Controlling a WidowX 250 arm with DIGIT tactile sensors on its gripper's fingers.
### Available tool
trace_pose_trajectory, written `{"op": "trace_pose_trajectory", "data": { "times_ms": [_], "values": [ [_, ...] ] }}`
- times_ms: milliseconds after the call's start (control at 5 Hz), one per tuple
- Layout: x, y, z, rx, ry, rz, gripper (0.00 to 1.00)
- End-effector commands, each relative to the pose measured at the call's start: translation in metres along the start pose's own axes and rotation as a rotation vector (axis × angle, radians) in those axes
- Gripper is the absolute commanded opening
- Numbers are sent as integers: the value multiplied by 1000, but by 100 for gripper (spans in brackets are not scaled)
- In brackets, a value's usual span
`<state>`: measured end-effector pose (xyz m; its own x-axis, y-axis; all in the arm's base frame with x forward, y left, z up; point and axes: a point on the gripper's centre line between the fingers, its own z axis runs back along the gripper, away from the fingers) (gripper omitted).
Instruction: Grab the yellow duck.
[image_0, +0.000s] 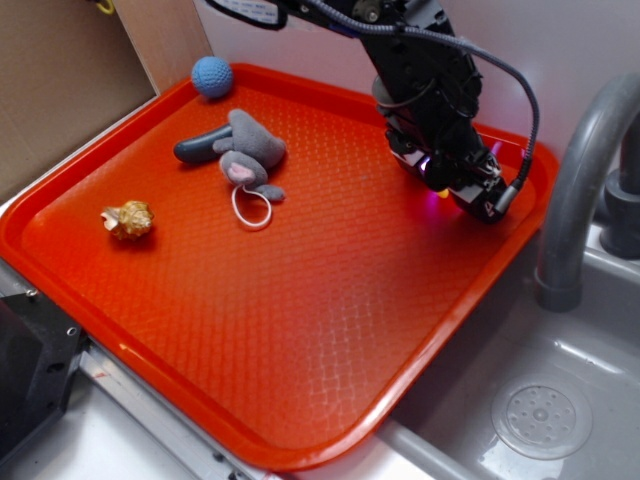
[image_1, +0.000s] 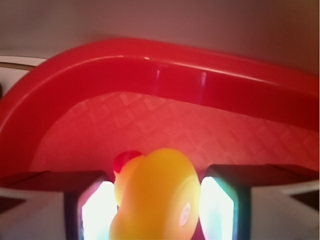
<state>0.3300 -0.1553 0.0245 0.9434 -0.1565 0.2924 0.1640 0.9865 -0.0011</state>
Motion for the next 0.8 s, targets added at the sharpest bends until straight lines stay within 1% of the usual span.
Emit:
{"op": "trace_pose_trajectory", "data": {
  "times_ms": [0,200,400,600],
  "values": [
    [-4,40,106,110,128,156,0],
    [-31,61,159,139,117,241,0],
    [-55,76,199,85,110,284,0],
    [-80,81,239,73,84,336,0]
  ]
}}
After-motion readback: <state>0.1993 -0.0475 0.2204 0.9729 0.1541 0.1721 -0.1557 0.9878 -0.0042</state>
